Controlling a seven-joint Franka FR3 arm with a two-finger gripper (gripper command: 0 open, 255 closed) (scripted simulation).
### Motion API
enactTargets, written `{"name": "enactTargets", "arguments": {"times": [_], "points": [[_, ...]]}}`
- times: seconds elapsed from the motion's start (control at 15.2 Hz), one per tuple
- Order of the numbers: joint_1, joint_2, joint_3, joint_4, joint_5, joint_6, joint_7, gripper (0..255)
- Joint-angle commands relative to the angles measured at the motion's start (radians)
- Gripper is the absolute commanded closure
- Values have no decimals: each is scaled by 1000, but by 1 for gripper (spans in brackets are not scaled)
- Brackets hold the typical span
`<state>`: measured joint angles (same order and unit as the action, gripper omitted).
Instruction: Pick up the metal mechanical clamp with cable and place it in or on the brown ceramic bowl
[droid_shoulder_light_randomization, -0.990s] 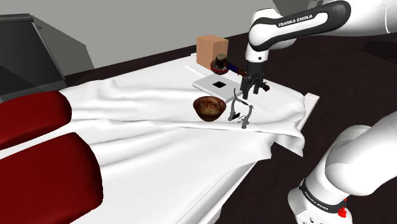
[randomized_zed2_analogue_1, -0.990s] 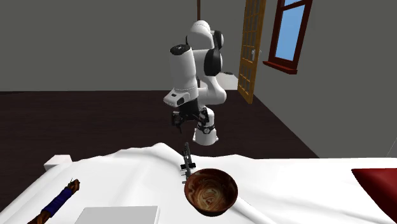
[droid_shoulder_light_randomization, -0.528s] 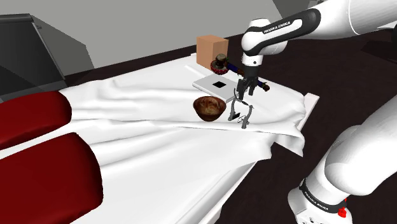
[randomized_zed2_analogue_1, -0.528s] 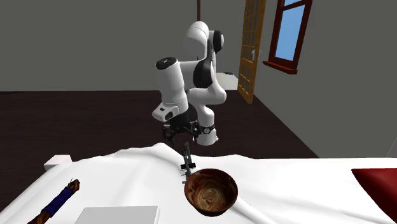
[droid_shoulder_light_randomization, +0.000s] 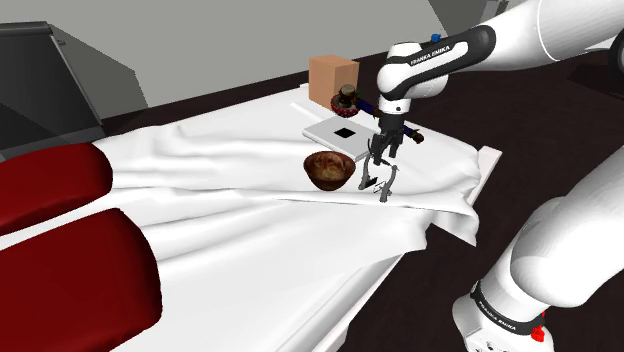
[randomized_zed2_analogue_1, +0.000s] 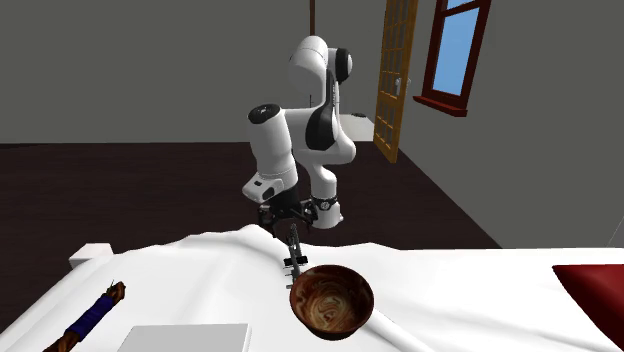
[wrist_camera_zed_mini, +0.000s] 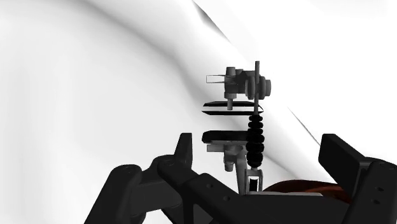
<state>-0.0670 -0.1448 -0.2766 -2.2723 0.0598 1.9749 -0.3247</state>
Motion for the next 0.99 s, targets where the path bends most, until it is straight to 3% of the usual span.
{"name": "enactTargets", "arguments": {"times": [0.0,0.2,0.26,0.92], "points": [[0,0,0,-1,0,1,0,0],[0,0,0,-1,0,1,0,0],[0,0,0,-1,0,1,0,255],[0,-6,1,7,-2,-12,2,255]]}}
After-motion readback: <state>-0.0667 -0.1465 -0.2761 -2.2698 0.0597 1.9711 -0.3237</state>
